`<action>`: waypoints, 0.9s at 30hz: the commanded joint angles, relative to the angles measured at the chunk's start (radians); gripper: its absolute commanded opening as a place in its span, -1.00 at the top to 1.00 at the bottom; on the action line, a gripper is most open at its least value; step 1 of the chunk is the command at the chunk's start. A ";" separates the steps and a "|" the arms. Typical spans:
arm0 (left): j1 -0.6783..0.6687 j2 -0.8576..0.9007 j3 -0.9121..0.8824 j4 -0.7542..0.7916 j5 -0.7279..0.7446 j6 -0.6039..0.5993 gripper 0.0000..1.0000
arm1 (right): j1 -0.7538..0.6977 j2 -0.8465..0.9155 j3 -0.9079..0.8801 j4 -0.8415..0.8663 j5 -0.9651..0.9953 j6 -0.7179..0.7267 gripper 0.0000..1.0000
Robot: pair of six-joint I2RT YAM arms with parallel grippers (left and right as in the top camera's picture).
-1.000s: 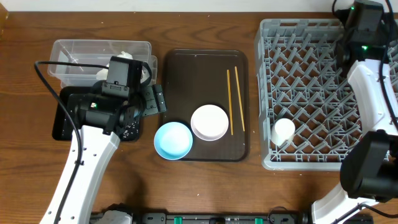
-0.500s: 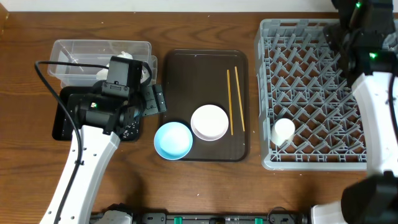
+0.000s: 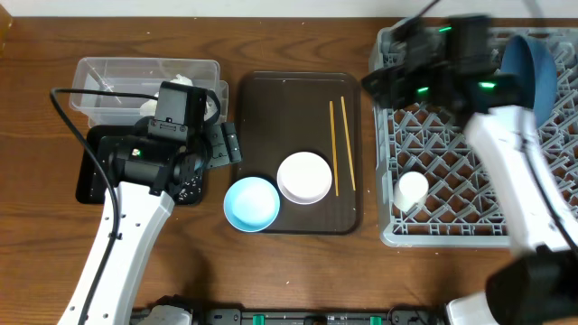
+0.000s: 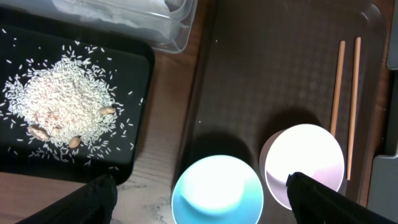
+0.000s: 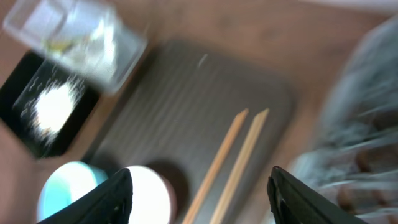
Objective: Sort waste into correct bins and load items into the dishwasher rack
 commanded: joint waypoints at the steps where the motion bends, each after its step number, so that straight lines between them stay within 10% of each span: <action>1: 0.004 0.006 0.015 -0.003 -0.008 0.010 -0.79 | 0.101 0.097 -0.033 -0.035 0.034 0.136 -0.31; 21: 0.004 0.006 0.015 -0.003 -0.008 0.010 -0.79 | 0.330 0.338 -0.035 -0.164 0.254 0.178 0.47; 27: 0.004 0.006 0.015 -0.003 -0.008 0.010 -0.80 | 0.330 0.341 -0.035 -0.168 0.295 0.178 0.97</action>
